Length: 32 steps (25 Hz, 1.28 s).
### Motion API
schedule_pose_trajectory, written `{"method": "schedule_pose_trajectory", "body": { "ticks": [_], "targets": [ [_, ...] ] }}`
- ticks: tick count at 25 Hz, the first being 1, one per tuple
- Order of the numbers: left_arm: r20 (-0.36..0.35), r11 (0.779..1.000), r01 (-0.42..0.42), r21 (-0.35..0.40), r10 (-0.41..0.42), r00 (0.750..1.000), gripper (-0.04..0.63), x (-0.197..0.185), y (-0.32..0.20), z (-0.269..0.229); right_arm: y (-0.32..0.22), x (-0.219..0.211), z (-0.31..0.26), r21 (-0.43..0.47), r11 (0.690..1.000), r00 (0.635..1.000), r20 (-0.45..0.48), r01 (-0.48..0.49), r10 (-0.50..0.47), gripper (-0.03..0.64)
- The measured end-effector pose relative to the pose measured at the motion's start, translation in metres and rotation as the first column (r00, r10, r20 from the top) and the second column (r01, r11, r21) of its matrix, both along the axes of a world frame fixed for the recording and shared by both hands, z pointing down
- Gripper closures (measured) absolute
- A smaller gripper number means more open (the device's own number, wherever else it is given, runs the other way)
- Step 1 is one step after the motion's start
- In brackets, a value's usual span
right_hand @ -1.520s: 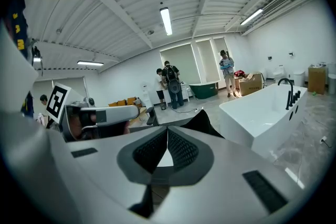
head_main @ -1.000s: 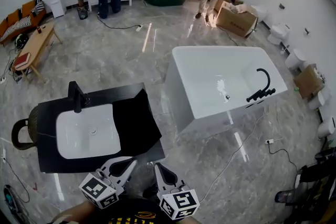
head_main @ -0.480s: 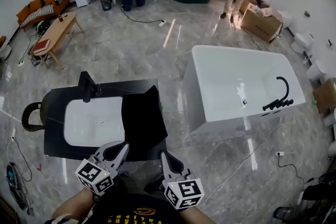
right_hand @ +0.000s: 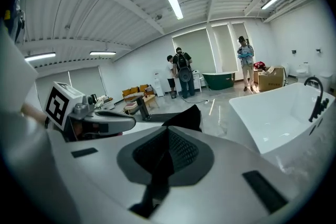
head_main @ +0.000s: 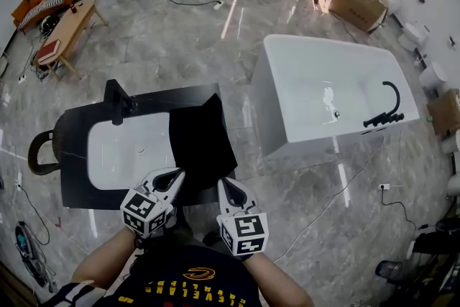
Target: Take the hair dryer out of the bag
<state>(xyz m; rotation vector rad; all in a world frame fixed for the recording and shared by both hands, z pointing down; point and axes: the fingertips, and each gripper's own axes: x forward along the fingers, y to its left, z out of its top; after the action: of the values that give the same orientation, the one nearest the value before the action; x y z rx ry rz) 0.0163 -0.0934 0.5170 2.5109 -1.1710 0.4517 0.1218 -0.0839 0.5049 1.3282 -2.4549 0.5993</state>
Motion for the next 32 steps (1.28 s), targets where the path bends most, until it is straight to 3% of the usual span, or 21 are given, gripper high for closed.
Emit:
{"method": "schedule_pose_trajectory", "body": {
  "ticks": [6, 9, 13, 17, 22, 25, 32],
  "targets": [
    [0.099, 0.981, -0.165, -0.104, 0.176, 0.979, 0.585, 0.005, -0.002, 0.054, -0.001, -0.008, 0.031, -0.079, 0.995, 0.998, -0.02, -0.056, 0.054, 0.609],
    [0.135, 0.956, -0.243, -0.165, 0.266, 0.954, 0.526, 0.017, 0.001, 0.08, 0.0, -0.004, 0.046, -0.12, 0.989, 0.996, -0.037, -0.087, 0.083, 0.609],
    [0.163, 0.928, -0.284, -0.241, 0.327, 0.931, 0.462, 0.03, 0.003, 0.113, 0.007, 0.001, 0.065, -0.173, 0.978, 0.993, -0.042, -0.118, 0.112, 0.609],
    [0.207, 0.914, -0.309, -0.262, 0.366, 0.907, 0.436, 0.04, 0.009, 0.135, 0.015, 0.005, 0.079, -0.206, 0.968, 0.989, -0.042, -0.145, 0.139, 0.609],
    [0.303, 0.919, -0.311, -0.244, 0.377, 0.875, 0.436, 0.045, 0.009, 0.151, 0.024, 0.015, 0.092, -0.238, 0.956, 0.985, -0.038, -0.171, 0.167, 0.609],
    [0.324, 0.913, -0.315, -0.26, 0.39, 0.862, 0.44, 0.044, 0.011, 0.158, 0.03, 0.015, 0.097, -0.245, 0.954, 0.985, -0.046, -0.175, 0.169, 0.609],
    [0.298, 0.913, -0.307, -0.269, 0.382, 0.875, 0.571, 0.042, 0.014, 0.154, 0.037, 0.011, 0.096, -0.246, 0.956, 0.988, -0.049, -0.157, 0.15, 0.609]
  ]
}}
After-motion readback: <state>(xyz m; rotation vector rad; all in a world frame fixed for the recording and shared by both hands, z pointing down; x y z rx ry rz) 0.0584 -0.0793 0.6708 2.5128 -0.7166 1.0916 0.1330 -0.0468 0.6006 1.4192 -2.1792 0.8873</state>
